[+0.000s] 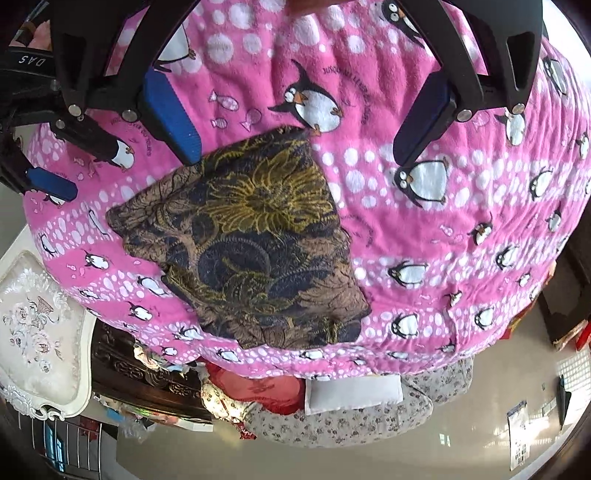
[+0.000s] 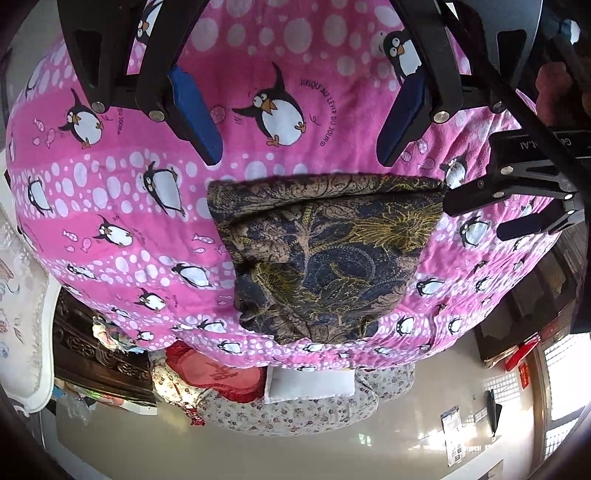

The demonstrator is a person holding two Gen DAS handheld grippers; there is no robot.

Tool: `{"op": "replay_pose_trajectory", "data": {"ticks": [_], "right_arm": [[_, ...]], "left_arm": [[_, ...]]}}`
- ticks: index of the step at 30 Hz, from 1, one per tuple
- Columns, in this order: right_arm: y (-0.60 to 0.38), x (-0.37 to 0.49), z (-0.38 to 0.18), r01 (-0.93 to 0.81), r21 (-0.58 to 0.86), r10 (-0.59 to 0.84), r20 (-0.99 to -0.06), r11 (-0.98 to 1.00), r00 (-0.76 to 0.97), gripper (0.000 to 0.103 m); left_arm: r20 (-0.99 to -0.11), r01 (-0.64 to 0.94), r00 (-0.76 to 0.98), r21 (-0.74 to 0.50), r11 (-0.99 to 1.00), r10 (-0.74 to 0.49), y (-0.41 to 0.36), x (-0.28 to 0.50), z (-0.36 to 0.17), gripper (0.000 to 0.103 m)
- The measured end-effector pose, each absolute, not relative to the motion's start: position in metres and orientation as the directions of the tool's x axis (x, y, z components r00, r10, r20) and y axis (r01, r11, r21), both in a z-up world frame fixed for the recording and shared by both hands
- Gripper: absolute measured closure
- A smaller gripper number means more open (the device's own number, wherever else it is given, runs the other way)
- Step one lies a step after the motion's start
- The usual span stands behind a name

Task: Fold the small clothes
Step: 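Release the folded garment and withdraw both grippers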

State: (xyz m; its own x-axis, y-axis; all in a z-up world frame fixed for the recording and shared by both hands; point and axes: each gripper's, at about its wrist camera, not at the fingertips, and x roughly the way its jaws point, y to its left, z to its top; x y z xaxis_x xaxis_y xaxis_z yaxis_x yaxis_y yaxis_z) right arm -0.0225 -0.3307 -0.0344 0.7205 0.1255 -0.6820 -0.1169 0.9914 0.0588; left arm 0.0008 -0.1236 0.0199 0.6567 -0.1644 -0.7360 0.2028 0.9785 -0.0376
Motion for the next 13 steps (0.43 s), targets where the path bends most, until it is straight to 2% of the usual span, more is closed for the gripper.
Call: {"op": "replay_pose_trajectory", "data": {"ticks": [13], "right_arm": [[-0.328, -0.0267, -0.0312, -0.122, 0.046, 0.121, -0.675, 0.991, 0.728, 0.014]], "left_arm": [[-0.752, 0.182, 0.639, -0.056, 0.982, -0.161, -0.1184, 0.001, 0.015, 0.0]]}}
